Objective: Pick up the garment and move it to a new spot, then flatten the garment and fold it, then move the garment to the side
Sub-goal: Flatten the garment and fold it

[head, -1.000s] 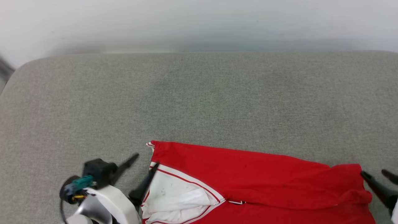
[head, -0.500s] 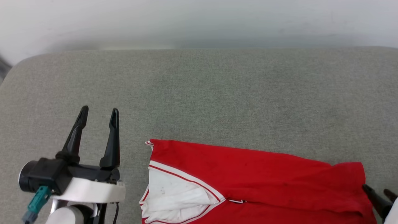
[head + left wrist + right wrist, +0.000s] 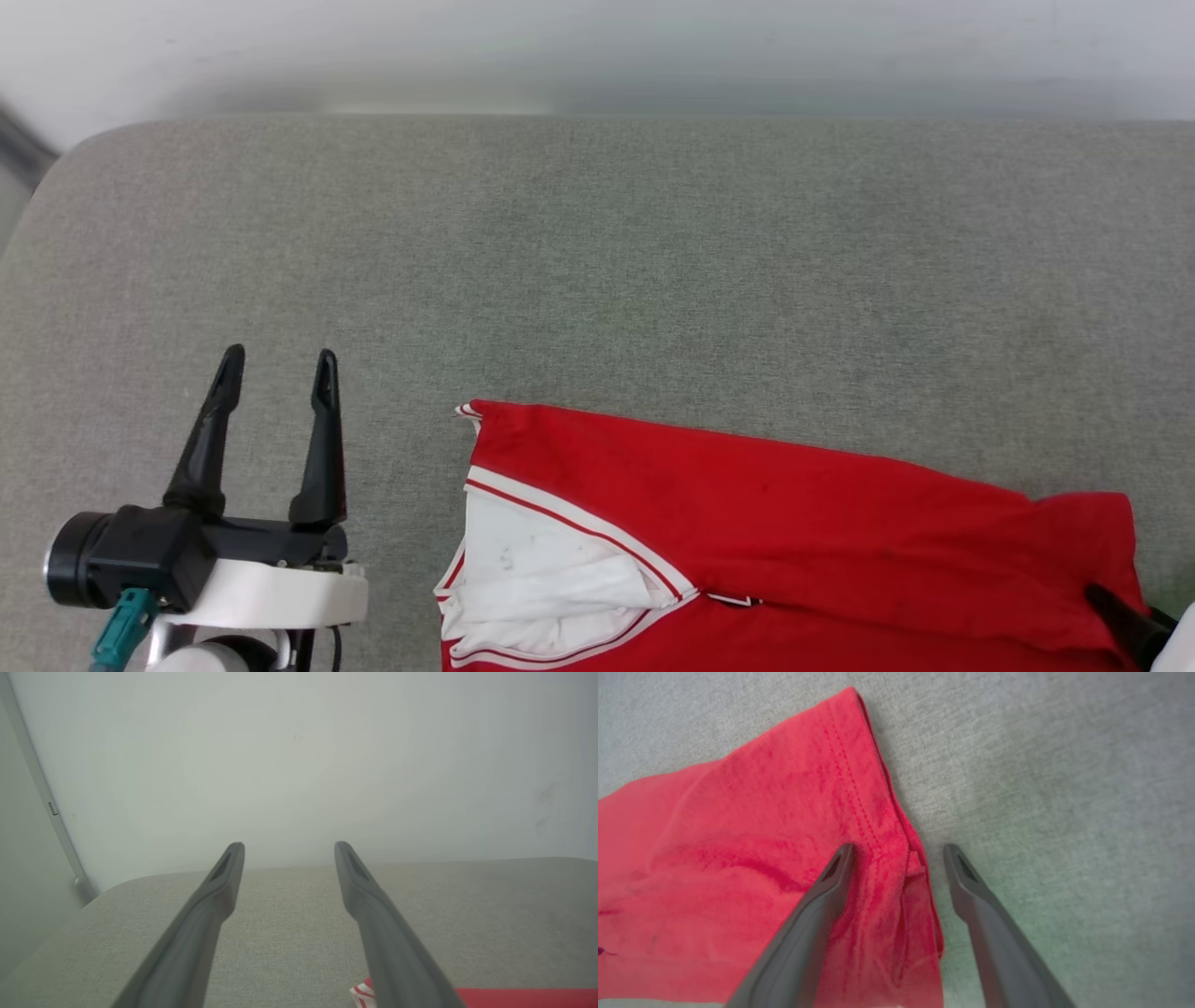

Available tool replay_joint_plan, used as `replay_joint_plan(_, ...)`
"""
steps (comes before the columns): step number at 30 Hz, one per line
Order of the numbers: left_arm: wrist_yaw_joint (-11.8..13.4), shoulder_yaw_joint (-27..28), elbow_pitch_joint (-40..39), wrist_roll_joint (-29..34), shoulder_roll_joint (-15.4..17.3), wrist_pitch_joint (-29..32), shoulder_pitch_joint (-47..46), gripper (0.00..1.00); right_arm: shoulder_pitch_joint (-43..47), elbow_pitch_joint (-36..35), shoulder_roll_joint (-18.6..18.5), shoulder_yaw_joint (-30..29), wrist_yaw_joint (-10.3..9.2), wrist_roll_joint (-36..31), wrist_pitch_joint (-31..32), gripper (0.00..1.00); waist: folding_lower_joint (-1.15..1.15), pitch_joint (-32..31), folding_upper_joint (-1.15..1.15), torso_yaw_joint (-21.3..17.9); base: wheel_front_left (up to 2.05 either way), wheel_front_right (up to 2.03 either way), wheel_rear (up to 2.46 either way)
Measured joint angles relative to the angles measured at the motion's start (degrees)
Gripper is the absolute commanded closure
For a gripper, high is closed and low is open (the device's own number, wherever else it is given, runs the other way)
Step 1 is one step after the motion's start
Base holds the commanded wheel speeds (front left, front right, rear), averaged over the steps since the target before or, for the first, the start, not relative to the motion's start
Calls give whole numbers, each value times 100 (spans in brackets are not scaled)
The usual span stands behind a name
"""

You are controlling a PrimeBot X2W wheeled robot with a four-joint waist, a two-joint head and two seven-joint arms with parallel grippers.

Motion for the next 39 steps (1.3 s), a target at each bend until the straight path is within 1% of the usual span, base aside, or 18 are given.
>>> replay_joint_plan(6, -320, 170, 59, 243, -281, 0, -33, 0, 10, 302, -125, 113, -10, 341, 144, 0, 0, 107, 0, 131, 0, 0, 0)
replay_joint_plan(10, -445, 276, 110, 364, -370, 0, -50, 0, 19, 360, -230, 305, -44, 593, 178, 0, 0, 139, 0, 196, 0, 0, 0)
replay_joint_plan(14, -538, 378, 141, 441, -471, 0, -52, 0, 26, 319, -194, 569, -44, 912, 153, 0, 0, 93, 0, 206, 0, 0, 0)
replay_joint_plan(18, -595, 425, 162, 497, -532, 0, -51, 0, 35, 294, -167, 799, -43, 994, 54, 0, 0, 25, 0, 171, 0, 0, 0)
replay_joint_plan(19, -605, 431, 163, 510, -555, 0, -51, 0, 35, 300, -167, 835, -43, 993, 20, 41, 0, 10, 0, 159, 0, 0, 0)
replay_joint_plan(20, -627, 442, 163, 531, -569, 0, -51, 0, 35, 309, -166, 858, -42, 991, -21, 85, 0, -2, 0, 147, 0, 0, 0)
replay_joint_plan(21, -636, 447, 163, 537, -582, 0, -51, 0, 34, 315, -166, 883, -41, 973, -69, 100, 0, -12, 0, 137, 0, 0, 0)
replay_joint_plan(26, -678, 501, 159, 578, -624, 0, -51, 0, 12, 412, -179, 926, 0, 938, -296, 100, 0, -26, 0, 93, 0, 0, 0)
replay_joint_plan(29, -692, 522, 158, 583, -636, 0, -49, 0, 0, 446, -214, 834, 8, 906, -414, 100, 0, -23, 0, 72, 0, 0, 0)
replay_joint_plan(32, -697, 528, 165, 599, -641, 0, -44, 0, -92, 520, -287, 633, 11, 794, -532, 100, 1, -12, 0, 52, 0, 0, 0)
replay_joint_plan(37, -721, 526, 190, 633, -642, 0, -44, 0, -269, 754, -588, 87, 9, 443, -750, 100, 1, -4, 0, 16, 0, 0, 0)
replay_joint_plan(39, -722, 533, 194, 637, -641, 0, -44, 0, -370, 933, -731, -177, 7, 191, -888, 100, 1, 0, 0, -1, 0, 0, 0)
